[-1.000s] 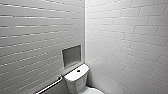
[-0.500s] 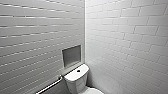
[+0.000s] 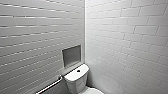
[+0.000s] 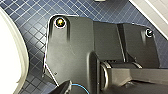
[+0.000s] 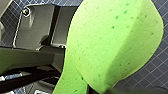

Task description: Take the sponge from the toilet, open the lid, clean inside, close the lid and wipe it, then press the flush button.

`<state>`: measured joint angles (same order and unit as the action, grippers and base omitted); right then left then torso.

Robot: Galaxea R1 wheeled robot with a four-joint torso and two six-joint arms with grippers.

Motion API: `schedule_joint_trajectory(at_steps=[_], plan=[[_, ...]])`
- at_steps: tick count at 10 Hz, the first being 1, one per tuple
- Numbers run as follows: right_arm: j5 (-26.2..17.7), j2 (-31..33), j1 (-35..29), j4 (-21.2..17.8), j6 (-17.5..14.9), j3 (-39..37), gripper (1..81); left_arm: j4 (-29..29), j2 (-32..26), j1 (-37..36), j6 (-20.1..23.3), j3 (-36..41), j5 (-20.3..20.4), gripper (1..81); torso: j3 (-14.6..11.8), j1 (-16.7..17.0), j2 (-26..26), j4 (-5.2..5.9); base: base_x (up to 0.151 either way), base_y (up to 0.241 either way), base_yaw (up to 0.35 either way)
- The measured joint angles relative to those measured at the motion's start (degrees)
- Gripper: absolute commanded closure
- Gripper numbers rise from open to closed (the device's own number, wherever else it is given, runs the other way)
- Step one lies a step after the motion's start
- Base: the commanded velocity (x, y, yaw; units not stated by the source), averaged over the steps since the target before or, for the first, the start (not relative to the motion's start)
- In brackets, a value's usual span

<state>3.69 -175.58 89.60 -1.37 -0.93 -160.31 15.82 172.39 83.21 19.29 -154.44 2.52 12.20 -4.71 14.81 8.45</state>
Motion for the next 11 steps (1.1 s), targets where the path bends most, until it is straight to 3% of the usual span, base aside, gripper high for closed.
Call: schedule_joint_trajectory(at_steps=[11], plan=[[-0.8, -0.8, 1.2, 0.3, 0.6, 2.1, 81.1, -0.9, 0.2, 0.0, 0.0, 0.0, -0.3, 1.0, 0.0, 0.0, 0.0, 0.00, 0.000, 0.000, 0.000]])
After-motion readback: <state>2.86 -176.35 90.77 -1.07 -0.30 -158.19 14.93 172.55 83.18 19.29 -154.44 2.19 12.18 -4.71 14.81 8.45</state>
